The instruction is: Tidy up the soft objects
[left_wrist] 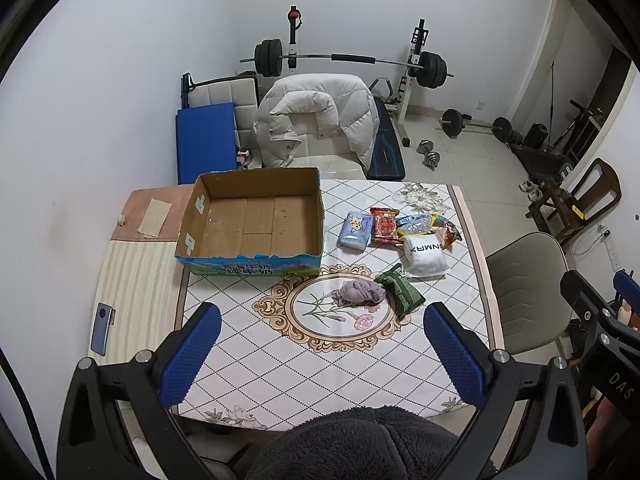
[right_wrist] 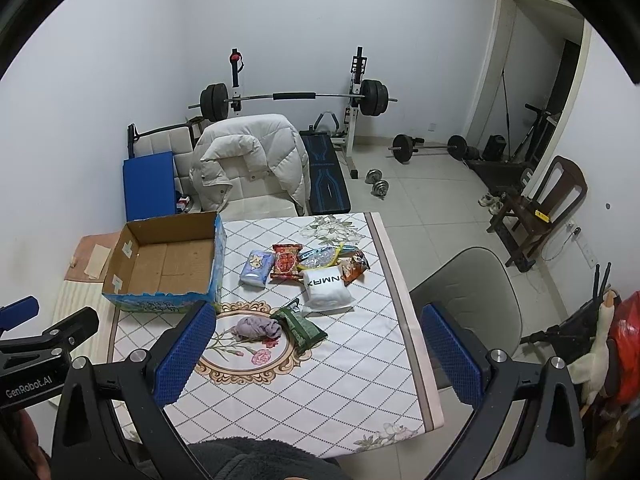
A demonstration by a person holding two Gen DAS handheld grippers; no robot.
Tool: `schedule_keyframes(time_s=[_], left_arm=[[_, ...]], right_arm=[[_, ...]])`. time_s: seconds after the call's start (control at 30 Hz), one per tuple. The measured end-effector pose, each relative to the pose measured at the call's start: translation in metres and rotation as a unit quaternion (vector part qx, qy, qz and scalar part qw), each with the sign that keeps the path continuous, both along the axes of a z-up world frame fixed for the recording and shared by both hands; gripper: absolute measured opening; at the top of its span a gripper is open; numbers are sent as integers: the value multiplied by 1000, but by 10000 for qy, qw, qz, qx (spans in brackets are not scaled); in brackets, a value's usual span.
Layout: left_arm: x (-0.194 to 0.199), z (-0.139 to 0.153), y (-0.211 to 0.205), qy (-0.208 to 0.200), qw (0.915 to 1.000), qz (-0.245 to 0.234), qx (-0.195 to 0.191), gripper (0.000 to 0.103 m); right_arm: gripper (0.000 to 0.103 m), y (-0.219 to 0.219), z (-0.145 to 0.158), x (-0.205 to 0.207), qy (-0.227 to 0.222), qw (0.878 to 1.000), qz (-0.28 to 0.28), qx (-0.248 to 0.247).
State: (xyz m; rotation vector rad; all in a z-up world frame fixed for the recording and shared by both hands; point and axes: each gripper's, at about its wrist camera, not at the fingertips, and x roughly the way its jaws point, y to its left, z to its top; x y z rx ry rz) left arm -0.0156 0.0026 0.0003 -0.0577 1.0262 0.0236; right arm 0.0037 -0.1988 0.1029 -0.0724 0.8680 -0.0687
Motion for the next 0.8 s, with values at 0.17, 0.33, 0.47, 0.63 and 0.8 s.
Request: schedule_keyframes(time_s=[0.17,0.33,0.47,0.63,0.8], left_arm=[[2,1,0,-2,10000,-6,-32,103],[1,4,-2,-27,10000,1,-35,103],[2,6,-2,-60,10000,21,-31,103],[1,7,1,-95,9999,35,-34,103],[0,7,1,-91,9999,35,-45,103]], right_arm=[[103,1,-1,0,8,10000,8,7],[103,-5,10,-4,-10,10000,1,9],[103,-4,13,-2,-32,10000,6,7],[103,-3,14,-3,-44,10000,1,-5],[103,-4,14,-2,-47,10000,8,22]])
